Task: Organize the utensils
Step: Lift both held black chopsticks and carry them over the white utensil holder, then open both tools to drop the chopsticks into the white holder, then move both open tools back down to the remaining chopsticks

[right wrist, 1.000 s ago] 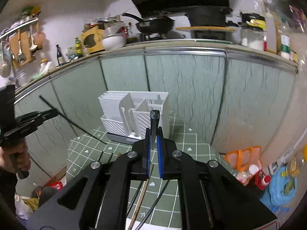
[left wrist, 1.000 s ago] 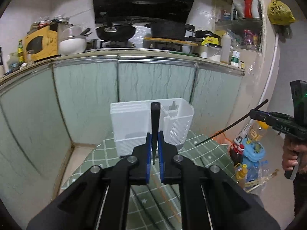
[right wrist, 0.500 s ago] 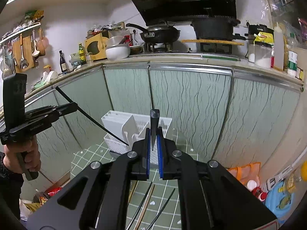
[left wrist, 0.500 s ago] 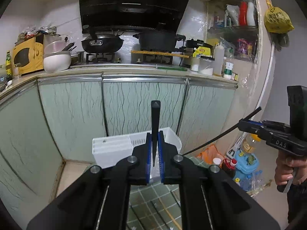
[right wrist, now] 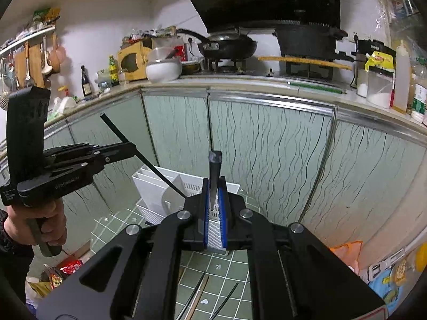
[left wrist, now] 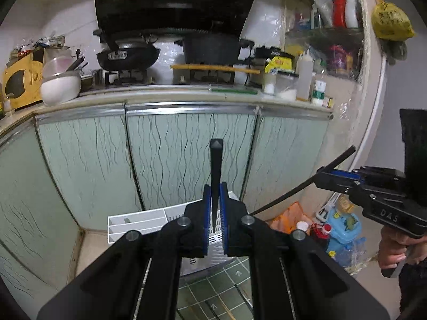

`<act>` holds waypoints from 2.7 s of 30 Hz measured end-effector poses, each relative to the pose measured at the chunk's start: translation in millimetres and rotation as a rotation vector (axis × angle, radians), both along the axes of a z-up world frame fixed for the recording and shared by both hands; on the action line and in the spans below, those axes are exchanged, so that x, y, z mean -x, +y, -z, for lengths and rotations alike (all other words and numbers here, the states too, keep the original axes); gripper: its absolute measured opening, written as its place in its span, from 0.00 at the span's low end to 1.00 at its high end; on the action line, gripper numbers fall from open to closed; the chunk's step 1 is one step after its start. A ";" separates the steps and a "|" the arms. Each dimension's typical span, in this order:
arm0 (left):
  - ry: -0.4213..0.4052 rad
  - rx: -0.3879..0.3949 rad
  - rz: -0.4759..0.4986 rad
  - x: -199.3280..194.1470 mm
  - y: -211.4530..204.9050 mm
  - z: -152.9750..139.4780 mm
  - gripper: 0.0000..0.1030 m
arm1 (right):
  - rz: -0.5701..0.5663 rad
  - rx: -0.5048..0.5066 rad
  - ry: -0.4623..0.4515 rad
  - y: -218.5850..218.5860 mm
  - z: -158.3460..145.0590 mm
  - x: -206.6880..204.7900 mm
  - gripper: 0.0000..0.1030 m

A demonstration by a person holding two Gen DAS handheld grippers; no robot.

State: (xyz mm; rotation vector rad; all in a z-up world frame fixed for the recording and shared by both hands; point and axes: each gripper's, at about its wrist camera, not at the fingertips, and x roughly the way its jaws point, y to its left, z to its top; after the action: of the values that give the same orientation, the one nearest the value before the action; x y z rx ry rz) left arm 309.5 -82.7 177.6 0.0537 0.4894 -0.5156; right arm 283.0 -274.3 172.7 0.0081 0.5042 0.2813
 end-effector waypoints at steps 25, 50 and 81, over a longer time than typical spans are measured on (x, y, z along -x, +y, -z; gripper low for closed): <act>-0.075 -0.092 0.026 -7.8 -21.1 68.6 0.90 | -0.006 0.014 0.038 -5.2 62.9 -35.4 0.75; -0.054 -0.098 -0.097 68.4 33.6 90.5 0.96 | 0.062 0.124 0.021 2.4 92.7 43.8 0.92; 0.082 -0.070 -0.242 135.9 99.3 193.1 0.96 | 0.024 0.108 0.146 -3.1 175.9 115.7 0.92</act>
State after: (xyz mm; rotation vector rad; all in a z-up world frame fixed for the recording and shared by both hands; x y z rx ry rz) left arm 173.6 16.6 -15.6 0.0398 0.5859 -0.2640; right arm 167.4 -277.4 -3.3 -0.0709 0.6632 0.2307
